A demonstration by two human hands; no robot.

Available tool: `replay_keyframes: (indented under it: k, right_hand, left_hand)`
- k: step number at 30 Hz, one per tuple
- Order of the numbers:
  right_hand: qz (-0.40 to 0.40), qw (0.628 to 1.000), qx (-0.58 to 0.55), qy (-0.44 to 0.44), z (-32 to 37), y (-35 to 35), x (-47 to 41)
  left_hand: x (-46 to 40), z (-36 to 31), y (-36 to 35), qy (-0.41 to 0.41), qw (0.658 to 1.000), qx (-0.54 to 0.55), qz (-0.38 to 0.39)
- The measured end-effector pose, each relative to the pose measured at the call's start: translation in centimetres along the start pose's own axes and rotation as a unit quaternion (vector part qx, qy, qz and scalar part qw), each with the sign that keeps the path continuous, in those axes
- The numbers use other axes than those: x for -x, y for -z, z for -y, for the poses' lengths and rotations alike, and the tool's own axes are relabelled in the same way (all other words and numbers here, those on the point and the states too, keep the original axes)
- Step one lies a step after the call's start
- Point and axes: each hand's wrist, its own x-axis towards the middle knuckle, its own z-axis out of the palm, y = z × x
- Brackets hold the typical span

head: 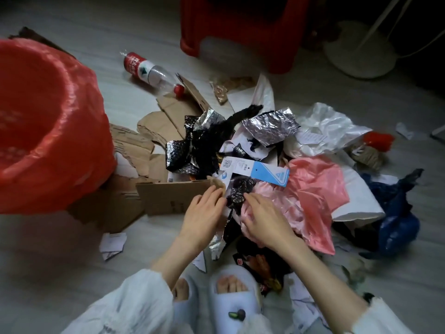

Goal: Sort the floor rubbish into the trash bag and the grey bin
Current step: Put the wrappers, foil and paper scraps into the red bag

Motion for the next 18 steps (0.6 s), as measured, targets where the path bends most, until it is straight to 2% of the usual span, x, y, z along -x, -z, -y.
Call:
replay_keyframes:
  k: [4, 8, 10, 15, 18]
  right_hand:
    - [-0.077, 0.992, 0.1, 0.02, 0.0, 0.1, -1.5]
    - [0.007, 0.977, 0.205, 0.063, -0.3, -0.1, -3.5]
    - [0.005, 0.973, 0.225, 0.06, -0.5, -0.5, -4.5]
    - [-0.027, 0.983, 0.176, 0.04, -0.9, -0.7, -3.9]
    - [-0.107, 0.992, 0.067, 0.009, -1.1, -0.4, -3.1]
  left_hand:
    - [0.1, 0.8, -0.1, -0.051, 0.997, 0.001, -0.066]
    - [1.1, 1.4, -0.4, -0.058, 0.996, 0.024, -0.066]
    - [1.5, 1.4, -0.6, -0.034, 0.995, 0.054, -0.074]
    - [2.2, 1.5, -0.9, 0.006, 0.993, 0.079, -0.086]
    - [2.4, 1.7, -1.5, 0.003, 0.993, 0.09, -0.074]
